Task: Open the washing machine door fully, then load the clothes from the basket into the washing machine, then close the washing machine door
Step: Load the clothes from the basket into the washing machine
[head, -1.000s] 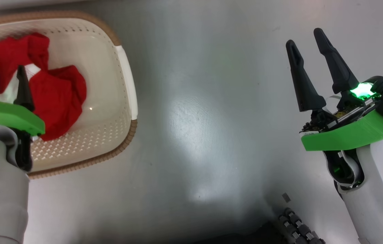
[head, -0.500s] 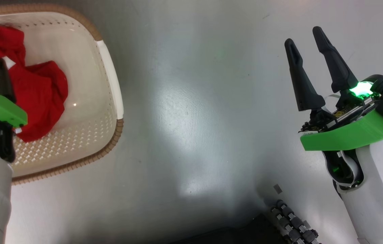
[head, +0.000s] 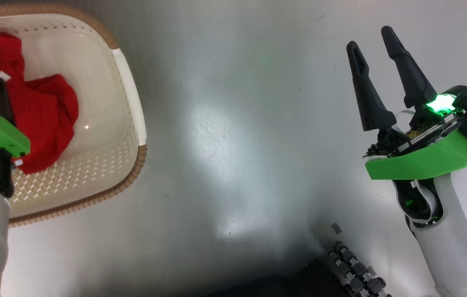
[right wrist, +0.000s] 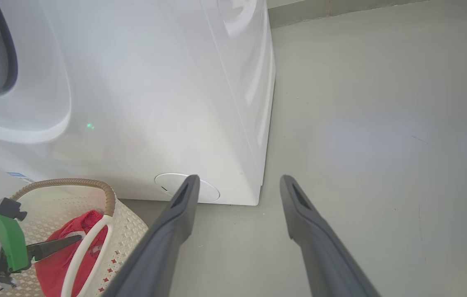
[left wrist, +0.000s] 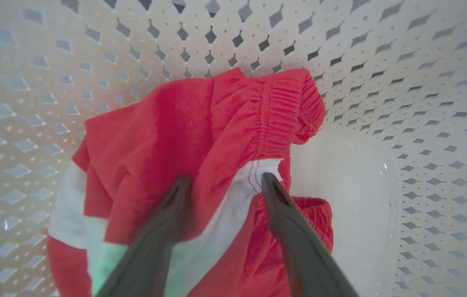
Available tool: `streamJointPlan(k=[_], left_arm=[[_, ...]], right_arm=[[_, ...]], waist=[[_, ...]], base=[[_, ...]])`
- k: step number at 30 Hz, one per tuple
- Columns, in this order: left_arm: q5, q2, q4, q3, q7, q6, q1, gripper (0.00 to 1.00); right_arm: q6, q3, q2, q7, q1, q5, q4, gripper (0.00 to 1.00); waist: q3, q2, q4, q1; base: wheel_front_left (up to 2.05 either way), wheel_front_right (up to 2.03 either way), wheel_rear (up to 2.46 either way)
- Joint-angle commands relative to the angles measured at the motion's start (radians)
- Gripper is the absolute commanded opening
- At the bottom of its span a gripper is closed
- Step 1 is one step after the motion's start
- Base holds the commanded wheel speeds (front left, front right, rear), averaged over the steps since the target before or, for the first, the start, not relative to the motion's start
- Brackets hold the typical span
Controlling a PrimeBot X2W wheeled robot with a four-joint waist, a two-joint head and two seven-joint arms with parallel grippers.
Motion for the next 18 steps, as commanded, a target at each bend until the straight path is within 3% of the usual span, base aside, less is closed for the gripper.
streamJointPlan(k=[1, 18], left_arm=[[-0.008, 0.045, 0.002, 0.010, -0.004, 0.002, 0.017, 0.00], [-0.023, 0.038, 0.007, 0.002, -0.044, 0.000, 0.055, 0.00]], right_arm=[[0.002, 0.012, 0.002, -0.005, 0.042, -0.006, -0.020, 1.00], [0.002, 0.020, 0.007, -0.005, 0.037, -0.004, -0.008, 1.00]], waist=[[0.000, 0.0000, 0.001, 0.0000], [-0.054, 0.0000, 0.020, 0.0000]], base=[[0.00, 0.00, 0.00], [0.00, 0.00, 0.00]])
